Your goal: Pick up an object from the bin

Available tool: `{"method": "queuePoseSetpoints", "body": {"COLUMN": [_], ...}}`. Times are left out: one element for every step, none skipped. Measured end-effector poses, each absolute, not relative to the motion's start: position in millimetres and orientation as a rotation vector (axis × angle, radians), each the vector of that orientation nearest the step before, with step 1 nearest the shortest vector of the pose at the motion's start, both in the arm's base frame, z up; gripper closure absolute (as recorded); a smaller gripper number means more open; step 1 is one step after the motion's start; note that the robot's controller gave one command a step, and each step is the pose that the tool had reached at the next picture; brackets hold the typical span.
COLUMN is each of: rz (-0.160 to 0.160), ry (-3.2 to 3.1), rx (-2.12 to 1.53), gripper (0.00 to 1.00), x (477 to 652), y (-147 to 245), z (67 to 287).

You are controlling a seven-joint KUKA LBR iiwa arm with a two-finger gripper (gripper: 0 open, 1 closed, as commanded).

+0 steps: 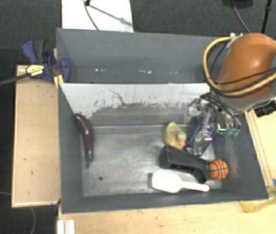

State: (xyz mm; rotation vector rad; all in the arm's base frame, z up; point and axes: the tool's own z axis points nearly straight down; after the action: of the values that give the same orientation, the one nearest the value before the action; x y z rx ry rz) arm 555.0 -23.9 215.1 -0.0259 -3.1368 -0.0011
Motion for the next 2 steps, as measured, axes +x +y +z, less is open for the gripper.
{"method": "queuePoseSetpoints", "body": {"rz": [0.000, -0.001], "ry": [-3.145, -3.148], "rx": [-0.025, -0.079], "gripper": [0.00, 0.00], "x": [556.7, 530.9], "y": [-23.9, -32.7], "z": [219.5, 151.9]}}
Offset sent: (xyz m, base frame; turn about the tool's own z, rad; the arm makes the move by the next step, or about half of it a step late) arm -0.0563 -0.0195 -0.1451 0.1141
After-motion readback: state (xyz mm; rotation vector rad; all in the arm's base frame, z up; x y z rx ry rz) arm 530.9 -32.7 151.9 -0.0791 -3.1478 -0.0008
